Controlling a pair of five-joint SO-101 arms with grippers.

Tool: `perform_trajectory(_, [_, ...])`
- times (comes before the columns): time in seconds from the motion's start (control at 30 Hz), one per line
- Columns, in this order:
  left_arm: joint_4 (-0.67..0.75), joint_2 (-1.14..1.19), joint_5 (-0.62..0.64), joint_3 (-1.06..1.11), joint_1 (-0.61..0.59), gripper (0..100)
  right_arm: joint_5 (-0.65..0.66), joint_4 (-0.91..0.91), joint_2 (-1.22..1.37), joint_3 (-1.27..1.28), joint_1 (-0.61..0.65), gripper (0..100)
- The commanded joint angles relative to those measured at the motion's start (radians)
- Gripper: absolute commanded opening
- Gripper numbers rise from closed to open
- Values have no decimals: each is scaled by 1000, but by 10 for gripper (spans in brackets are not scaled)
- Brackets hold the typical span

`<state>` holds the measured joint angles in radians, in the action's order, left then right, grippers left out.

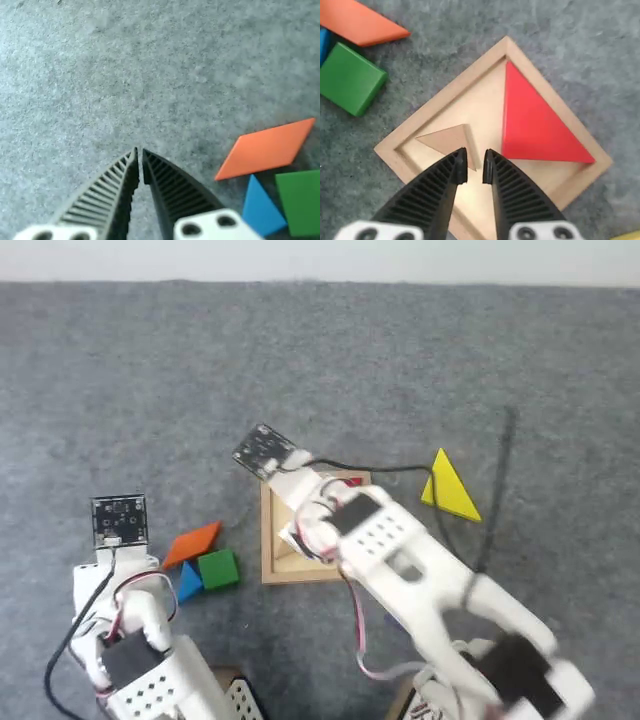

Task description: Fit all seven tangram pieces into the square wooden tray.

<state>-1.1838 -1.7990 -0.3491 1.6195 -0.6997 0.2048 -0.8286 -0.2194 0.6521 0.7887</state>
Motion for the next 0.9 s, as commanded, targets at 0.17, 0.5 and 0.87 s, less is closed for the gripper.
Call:
perform_trajectory(0.17, [-5,-21,-14,8,-5,12,-8,-51,255,-207,48,65])
perform_trajectory(0.5, [-8,-21,-58,18,-3,12,-6,-62,269,-173,59,65])
perform_trajectory(0.87, [-2,-21,-60,30,-2,12,-6,-117,257,-138,148,65])
